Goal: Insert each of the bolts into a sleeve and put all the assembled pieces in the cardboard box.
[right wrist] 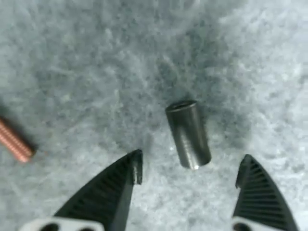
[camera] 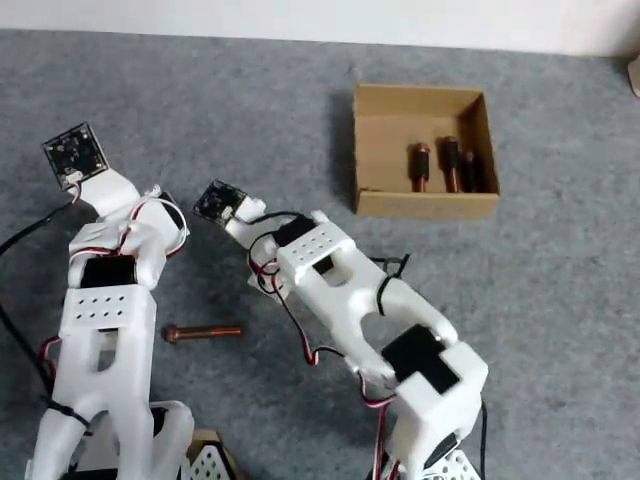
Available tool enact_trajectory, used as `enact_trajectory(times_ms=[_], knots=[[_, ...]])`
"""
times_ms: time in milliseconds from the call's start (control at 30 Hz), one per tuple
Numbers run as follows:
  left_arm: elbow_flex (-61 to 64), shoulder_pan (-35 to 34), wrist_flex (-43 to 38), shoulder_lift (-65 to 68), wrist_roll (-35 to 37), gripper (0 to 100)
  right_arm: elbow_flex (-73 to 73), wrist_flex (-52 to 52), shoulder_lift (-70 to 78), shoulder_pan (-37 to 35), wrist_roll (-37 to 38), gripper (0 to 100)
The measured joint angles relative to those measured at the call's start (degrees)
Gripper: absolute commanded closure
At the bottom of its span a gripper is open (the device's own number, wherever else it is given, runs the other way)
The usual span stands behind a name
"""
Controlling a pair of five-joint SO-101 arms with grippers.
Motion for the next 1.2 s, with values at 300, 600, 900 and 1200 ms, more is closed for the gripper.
enact_trajectory(times_ms=[300, 600, 900, 1200], knots=[[0.00, 0.00, 0.00, 0.00, 0.00, 99, -7.30, -1.05, 10.55, 0.00, 2.37, 70.6], [0.00, 0.00, 0.00, 0.00, 0.00, 99, -9.41, -1.05, 12.48, 0.00, 2.37, 97.2], [0.00, 0.00, 0.00, 0.00, 0.00, 99, -12.84, 3.96, 13.19, 0.70, 2.20, 99.4], [0.00, 0.00, 0.00, 0.00, 0.00, 99, -12.40, 13.27, -3.34, 1.32, -1.05, 99.4]])
